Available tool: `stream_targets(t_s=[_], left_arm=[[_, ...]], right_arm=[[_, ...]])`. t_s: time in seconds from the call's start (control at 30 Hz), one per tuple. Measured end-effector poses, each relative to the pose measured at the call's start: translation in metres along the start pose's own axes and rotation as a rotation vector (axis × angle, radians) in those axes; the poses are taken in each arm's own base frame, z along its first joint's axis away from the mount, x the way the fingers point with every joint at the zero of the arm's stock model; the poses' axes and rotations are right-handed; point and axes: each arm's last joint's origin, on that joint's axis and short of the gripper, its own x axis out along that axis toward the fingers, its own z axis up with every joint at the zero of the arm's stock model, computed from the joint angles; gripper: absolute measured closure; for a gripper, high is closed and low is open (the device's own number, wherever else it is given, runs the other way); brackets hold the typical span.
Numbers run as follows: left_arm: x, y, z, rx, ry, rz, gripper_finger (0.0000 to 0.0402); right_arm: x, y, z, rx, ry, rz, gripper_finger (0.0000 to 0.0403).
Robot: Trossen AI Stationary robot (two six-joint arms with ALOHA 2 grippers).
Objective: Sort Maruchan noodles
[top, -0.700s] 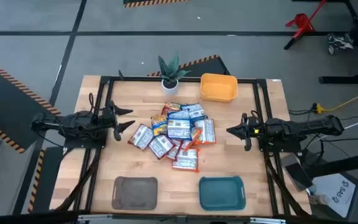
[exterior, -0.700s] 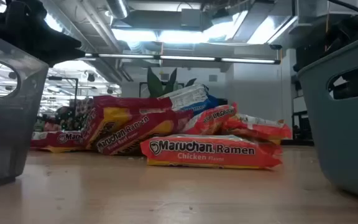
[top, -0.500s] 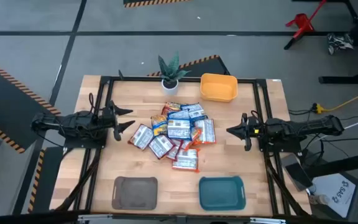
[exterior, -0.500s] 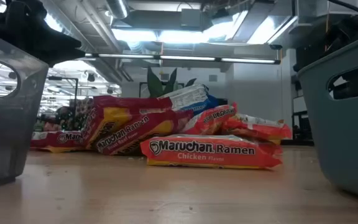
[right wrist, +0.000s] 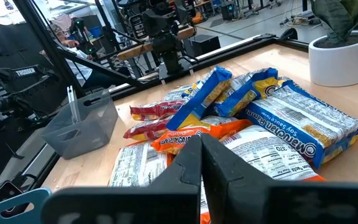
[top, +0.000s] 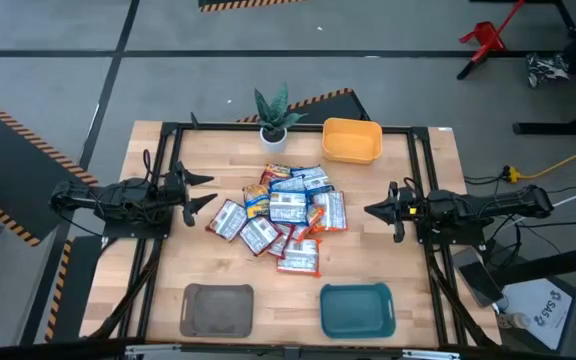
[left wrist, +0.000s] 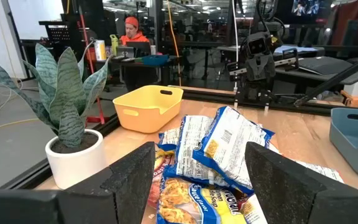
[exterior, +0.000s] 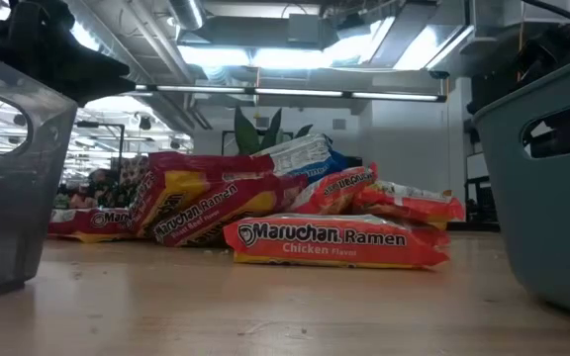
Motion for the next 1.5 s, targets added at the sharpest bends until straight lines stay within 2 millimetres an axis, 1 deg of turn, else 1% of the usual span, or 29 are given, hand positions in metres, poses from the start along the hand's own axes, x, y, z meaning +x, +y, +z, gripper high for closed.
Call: stream_targets(t_s=[0.57, 0.77, 0.9, 0.97, 1.03, 1.2, 1.4, 1.5], left_arm=[[0.0, 0.0, 0.0, 0.016, 0.0, 0.0, 0.0157], [0.0, 0.0, 0.0, 0.023, -0.002, 0.0, 0.0157], [0.0, 0.0, 0.004, -0.096, -0.034, -0.003, 0.0157], [0.0, 0.0, 0.005, -0.124, -0.044, 0.003, 0.0157], [0.0, 0.0, 0.008, -0.138, -0.072, 0.012, 0.0157], [-0.001, 0.0, 0.016, -0.182, -0.156, -0.002, 0.0157], [-0.005, -0.001, 0.03, -0.237, -0.288, -0.109, 0.0157], [-0.007, 0.0, 0.038, -0.276, -0.371, -0.088, 0.0157]], right_arm=[[0.0, 0.0, 0.0, 0.0, -0.001, 0.0, 0.0403], [0.0, 0.0, 0.003, 0.006, -0.04, -0.022, 0.0403], [0.0, -0.002, 0.003, 0.005, -0.055, -0.089, 0.0403], [0.0, -0.003, 0.004, 0.008, -0.078, -0.127, 0.0403], [-0.001, -0.004, 0.005, 0.01, -0.101, -0.165, 0.0403], [-0.001, -0.004, 0.009, 0.023, -0.152, -0.196, 0.0403], [-0.003, 0.001, 0.02, 0.074, -0.258, -0.125, 0.0403], [-0.004, 0.002, 0.026, 0.064, -0.305, -0.11, 0.0398]])
